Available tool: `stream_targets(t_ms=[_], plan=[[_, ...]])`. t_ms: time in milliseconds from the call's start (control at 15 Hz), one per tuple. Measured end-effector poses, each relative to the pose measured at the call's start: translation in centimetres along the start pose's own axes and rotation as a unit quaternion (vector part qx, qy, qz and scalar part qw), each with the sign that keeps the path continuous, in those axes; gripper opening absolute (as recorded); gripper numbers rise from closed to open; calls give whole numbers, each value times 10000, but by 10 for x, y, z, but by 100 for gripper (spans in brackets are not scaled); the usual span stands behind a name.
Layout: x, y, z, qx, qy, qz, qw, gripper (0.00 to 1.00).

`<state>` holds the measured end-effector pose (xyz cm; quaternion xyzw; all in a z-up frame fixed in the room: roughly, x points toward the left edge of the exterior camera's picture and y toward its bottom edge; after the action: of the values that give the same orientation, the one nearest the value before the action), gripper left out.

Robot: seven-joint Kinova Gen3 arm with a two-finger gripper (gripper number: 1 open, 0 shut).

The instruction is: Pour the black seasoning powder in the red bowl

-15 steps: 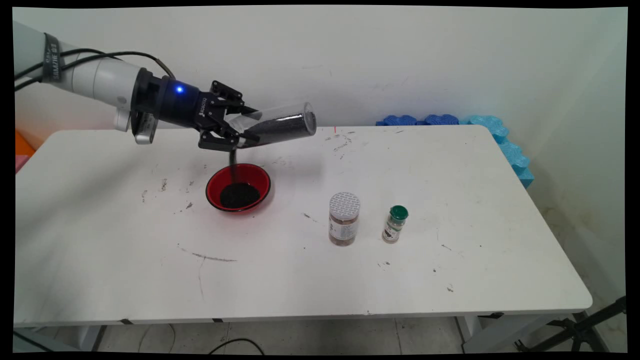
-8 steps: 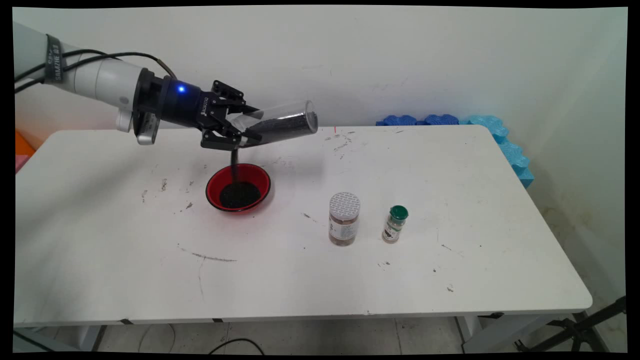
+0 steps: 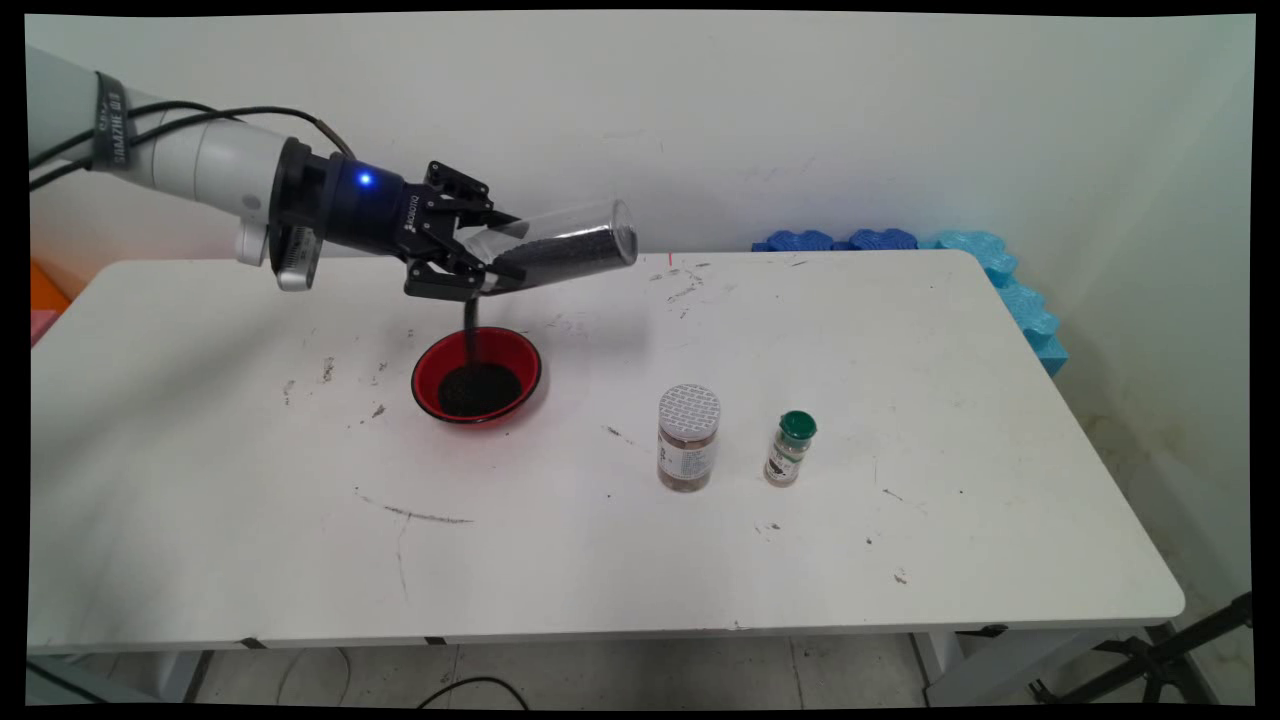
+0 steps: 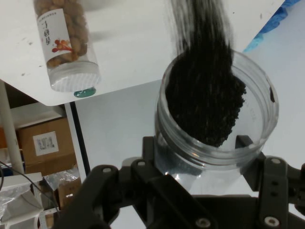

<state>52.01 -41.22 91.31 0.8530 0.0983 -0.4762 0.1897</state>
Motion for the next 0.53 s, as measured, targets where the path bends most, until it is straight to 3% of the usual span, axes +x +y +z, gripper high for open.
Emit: stream_targets(t_ms=[533], plan=[[1,0,1,3,2,81,10000,0]])
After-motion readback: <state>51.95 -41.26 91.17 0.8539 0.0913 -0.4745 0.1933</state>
